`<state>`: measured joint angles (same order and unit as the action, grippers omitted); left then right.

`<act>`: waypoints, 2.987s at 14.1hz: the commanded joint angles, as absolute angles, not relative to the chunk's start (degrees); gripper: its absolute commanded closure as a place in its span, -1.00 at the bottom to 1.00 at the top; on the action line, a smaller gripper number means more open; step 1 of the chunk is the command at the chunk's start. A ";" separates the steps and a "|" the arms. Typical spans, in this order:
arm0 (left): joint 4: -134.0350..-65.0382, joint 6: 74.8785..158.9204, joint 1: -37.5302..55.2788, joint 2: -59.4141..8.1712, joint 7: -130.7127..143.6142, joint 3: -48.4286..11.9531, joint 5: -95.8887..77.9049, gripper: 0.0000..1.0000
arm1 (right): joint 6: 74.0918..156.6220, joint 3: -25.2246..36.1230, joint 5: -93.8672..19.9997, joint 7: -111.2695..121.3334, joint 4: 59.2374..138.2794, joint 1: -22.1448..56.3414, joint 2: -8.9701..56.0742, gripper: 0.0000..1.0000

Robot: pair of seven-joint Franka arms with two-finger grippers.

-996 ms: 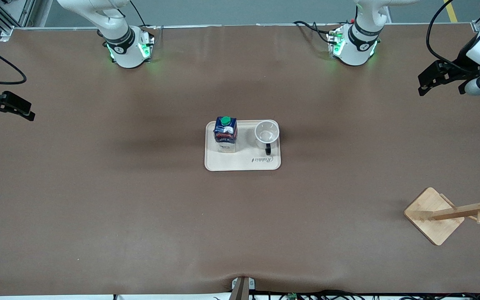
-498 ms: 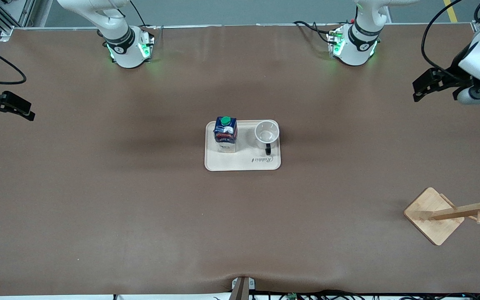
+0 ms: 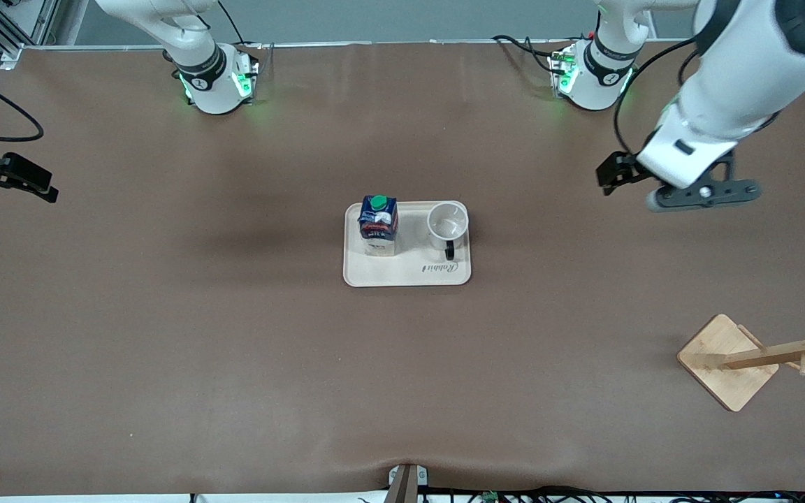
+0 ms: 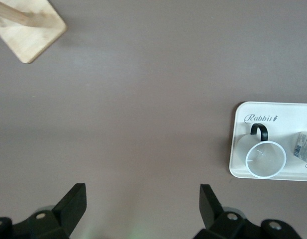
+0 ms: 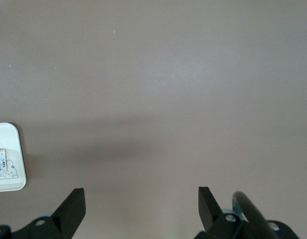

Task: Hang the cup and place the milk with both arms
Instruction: 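Lower the left gripper onto the white mug rim and grasp it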

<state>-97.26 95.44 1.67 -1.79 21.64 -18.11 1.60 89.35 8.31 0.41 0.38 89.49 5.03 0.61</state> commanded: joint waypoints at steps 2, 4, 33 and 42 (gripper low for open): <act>-104.40 104.39 1.32 -1.49 23.54 -21.17 1.58 -1.00 | 88.77 8.09 -0.79 0.97 88.68 4.22 0.97 -1.00; -105.12 105.90 1.67 -3.85 25.13 -23.20 1.67 -1.00 | 88.77 8.09 -0.79 0.97 88.77 4.22 0.88 -1.00; -113.92 139.04 16.00 -29.52 47.72 -24.17 7.38 1.00 | 89.30 8.17 -0.70 0.79 88.59 4.13 1.32 -1.00; -110.40 133.69 12.32 -21.90 46.32 -23.90 7.56 1.00 | 90.17 8.09 -0.62 0.97 88.33 4.22 1.76 -1.00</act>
<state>-110.57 136.95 14.06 -26.59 46.09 -23.66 6.17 90.24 8.47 0.34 0.38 89.49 5.01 1.14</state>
